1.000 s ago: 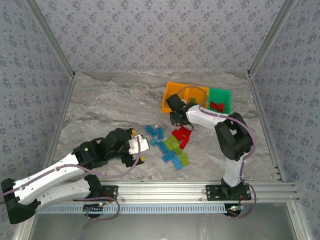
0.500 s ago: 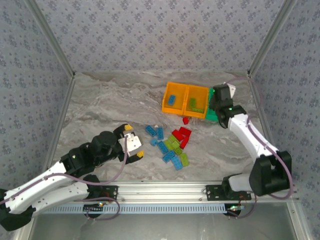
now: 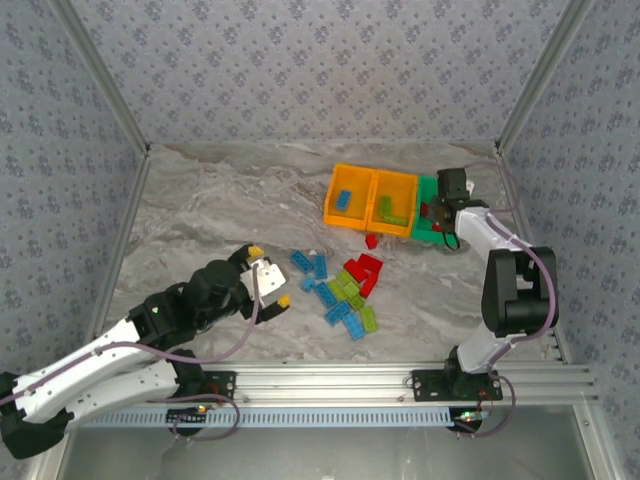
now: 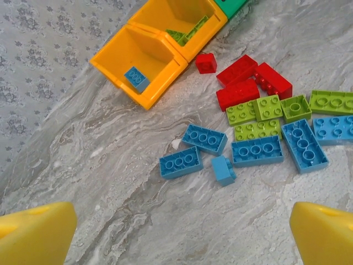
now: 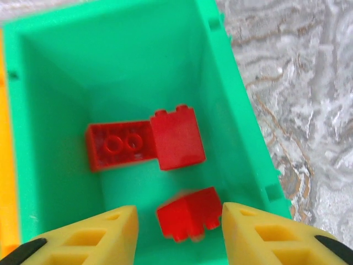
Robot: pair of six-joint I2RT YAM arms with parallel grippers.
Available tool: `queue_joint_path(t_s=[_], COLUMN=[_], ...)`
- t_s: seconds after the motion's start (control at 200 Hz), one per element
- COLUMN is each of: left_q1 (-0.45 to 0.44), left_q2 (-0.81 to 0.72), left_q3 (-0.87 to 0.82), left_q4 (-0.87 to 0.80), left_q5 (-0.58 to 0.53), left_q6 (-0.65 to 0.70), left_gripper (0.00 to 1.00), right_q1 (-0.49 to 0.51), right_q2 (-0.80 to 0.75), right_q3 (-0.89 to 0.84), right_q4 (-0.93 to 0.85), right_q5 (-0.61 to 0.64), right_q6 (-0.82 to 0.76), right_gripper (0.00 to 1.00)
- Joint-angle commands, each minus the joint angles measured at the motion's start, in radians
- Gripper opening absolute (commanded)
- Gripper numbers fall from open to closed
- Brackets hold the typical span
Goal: Sort the legos into containers by color
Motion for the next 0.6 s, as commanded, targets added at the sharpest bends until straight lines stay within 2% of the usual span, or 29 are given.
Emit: queue_joint_path(t_s=[0.0, 0.12, 0.25, 0.31, 0.425, 0.53, 0.595], left_q1=[-0.007, -0.007, 0.006, 0.046, 0.187, 0.309, 0.346], left_q2=[-0.004, 0.01, 0.073, 0.103, 0.148, 0.22, 0.292], left_q3=[0.019, 0.07, 0.13, 0.139, 0.108, 0.06, 0.058], left_q4=[0.042, 0.055, 0.019, -0.005, 0.021, 0.095, 0.12], left_q5=[-0.005, -0.056, -0.209, -0.233, -0.09, 0.052, 0.102], left_q6=[-0.057, -0.181, -0.432, -0.56, -0.767, -0.92, -1.01], left_gripper=[0.99, 0.99, 0.98, 0.97, 0.94, 0.91, 0.9], right_q1=[-0.006, -0.007, 0.008, 0.03, 0.136, 0.328, 0.456], right_q2=[-0.043, -0.104, -0.267, -0.375, -0.598, -0.741, -0.789], right_q3=[0.044, 0.058, 0.023, -0.031, -0.146, -0.204, -0.217], right_q4=[-0.023, -0.071, -0.153, -0.167, -0.195, -0.273, -0.353], right_q5=[-0.027, -0.066, -0.186, -0.258, -0.358, -0.357, -0.349], right_q6=[-0.018, -0.013, 0.01, 0.029, 0.069, 0.102, 0.13], right_gripper=[0.49, 0.49, 0.52, 0.53, 0.53, 0.54, 0.55])
